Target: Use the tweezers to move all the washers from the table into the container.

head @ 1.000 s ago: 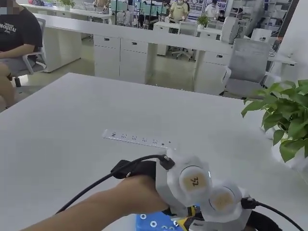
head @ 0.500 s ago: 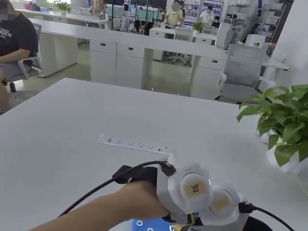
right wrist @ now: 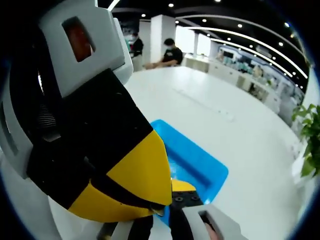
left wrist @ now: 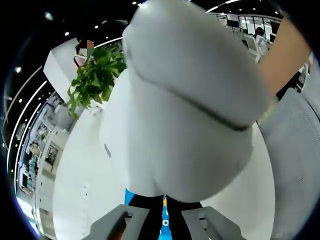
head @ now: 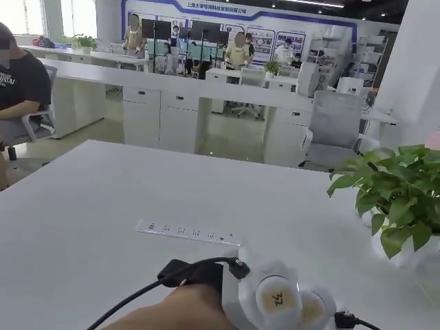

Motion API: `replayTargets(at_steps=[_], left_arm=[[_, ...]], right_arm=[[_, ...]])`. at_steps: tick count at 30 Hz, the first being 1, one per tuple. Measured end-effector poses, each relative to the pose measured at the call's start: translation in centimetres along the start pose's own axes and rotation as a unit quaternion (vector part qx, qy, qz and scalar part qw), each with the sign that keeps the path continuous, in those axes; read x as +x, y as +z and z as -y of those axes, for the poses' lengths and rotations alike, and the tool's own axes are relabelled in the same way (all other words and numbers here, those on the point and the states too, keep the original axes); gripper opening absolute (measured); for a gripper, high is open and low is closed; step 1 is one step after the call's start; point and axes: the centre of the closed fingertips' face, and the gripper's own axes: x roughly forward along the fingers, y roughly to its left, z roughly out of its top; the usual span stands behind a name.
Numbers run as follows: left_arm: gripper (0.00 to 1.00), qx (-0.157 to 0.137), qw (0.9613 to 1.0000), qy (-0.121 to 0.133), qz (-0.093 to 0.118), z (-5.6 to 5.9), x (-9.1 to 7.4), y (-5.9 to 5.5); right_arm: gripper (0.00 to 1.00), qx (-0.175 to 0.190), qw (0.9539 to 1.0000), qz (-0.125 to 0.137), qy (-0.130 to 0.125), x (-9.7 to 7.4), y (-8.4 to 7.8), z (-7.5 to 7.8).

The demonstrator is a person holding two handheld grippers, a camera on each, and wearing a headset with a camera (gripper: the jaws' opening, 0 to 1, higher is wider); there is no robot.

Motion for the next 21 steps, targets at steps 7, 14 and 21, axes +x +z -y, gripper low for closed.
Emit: replayTargets(at_steps=[7, 14, 21], left_arm=[[0.00, 0.012, 0.9998, 0.017, 0.003, 0.3, -1.8, 1.0], [0.00, 0.033, 0.9987, 0.037, 0.011, 0.9, -3.9, 2.4], [0.00, 0.048, 0.9971, 0.052, 0.026, 1.9, -6.1, 4.1]], right_arm=[[0.07, 0.002, 0.9995, 0.029, -0.016, -2.4, 1.6, -2.1], [0.06, 0.000, 0.9979, 0.060, -0.027, -5.2, 3.5, -4.3], [0.06, -0.004, 0.9951, 0.092, -0.035, -8.1, 4.7, -5.3]])
